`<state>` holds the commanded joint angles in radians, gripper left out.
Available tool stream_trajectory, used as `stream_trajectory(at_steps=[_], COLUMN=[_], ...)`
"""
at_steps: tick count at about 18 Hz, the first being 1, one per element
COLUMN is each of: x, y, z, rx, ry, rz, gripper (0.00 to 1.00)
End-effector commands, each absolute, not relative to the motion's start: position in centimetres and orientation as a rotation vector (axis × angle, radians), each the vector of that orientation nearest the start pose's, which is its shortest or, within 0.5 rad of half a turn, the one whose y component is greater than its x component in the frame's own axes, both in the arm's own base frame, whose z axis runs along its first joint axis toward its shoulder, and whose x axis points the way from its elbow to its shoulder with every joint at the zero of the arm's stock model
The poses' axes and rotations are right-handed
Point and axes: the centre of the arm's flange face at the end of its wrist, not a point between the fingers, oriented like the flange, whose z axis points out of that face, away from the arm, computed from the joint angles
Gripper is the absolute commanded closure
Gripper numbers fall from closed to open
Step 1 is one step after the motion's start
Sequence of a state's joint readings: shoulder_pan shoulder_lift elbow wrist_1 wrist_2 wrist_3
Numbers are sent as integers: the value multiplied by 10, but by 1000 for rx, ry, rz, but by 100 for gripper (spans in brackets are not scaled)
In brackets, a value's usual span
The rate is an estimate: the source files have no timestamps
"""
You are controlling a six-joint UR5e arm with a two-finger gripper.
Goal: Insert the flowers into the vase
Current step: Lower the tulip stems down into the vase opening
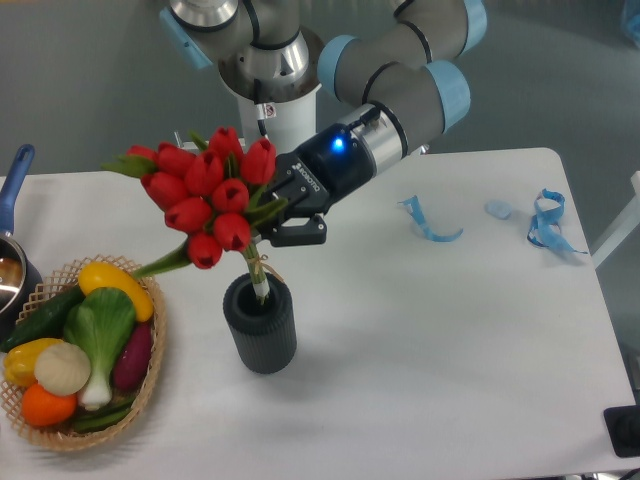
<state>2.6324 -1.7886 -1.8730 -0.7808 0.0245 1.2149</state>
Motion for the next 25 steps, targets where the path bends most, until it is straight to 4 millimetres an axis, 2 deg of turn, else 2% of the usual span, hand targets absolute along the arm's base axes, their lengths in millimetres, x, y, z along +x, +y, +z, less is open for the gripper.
stream_trajectory(at_steps=[7,10,18,25], x=[-344,-343,-352,-351], y=[463,463,468,466], z=[374,365,323,306], rx=[-1593,-1597,-1619,-1622], ry=[288,275,238,241], rz=[-517,-531,-566,-560], gripper=[78,78,78,78])
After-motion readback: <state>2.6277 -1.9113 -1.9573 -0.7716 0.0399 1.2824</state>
